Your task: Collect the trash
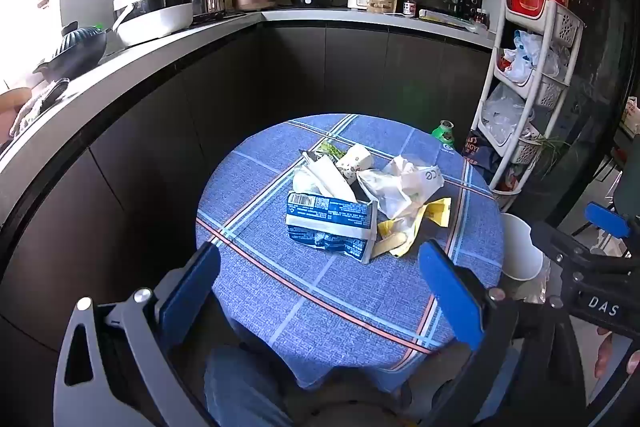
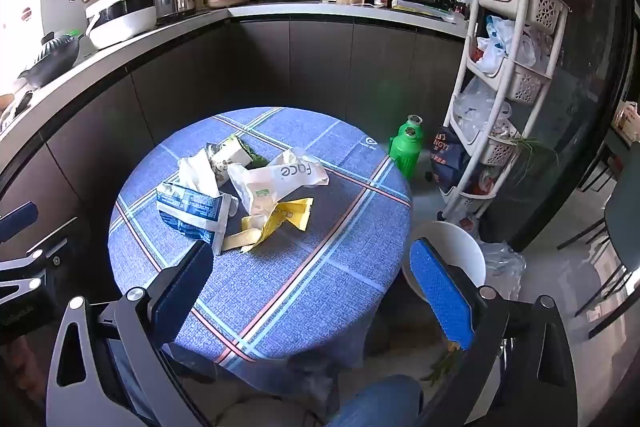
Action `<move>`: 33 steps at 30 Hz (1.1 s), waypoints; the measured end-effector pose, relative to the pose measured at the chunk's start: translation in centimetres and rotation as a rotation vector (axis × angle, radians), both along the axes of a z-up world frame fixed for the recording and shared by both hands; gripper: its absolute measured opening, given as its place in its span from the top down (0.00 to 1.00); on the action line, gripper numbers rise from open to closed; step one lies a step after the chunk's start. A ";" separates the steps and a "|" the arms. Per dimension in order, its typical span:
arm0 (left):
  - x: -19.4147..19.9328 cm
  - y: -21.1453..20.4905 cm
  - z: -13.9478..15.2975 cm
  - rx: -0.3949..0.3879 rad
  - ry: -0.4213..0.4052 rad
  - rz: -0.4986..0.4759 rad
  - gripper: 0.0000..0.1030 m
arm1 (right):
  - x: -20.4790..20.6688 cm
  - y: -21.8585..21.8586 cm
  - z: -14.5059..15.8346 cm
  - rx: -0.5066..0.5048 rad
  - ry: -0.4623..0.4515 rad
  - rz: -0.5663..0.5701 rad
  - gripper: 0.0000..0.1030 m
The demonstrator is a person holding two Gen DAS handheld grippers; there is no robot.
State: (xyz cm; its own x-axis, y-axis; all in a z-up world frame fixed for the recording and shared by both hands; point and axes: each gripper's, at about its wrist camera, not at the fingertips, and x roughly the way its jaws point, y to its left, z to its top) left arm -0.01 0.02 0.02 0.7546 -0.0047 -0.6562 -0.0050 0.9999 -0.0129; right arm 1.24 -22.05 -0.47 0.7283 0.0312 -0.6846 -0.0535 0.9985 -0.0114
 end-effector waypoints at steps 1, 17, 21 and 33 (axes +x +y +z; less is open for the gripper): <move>0.0 0.0 0.0 0.001 -0.001 0.001 0.04 | 0.0 0.0 0.0 0.000 0.000 0.000 0.08; -0.4 -0.4 0.7 0.002 -0.004 0.000 0.04 | -0.1 0.2 -0.1 0.003 0.001 -0.001 0.08; -0.5 -0.7 0.9 0.001 -0.008 0.000 0.04 | 0.0 0.4 0.2 0.003 0.001 0.001 0.08; -0.6 -0.5 1.0 -0.004 -0.010 -0.001 0.04 | -0.2 0.1 0.7 -0.001 -0.002 0.003 0.08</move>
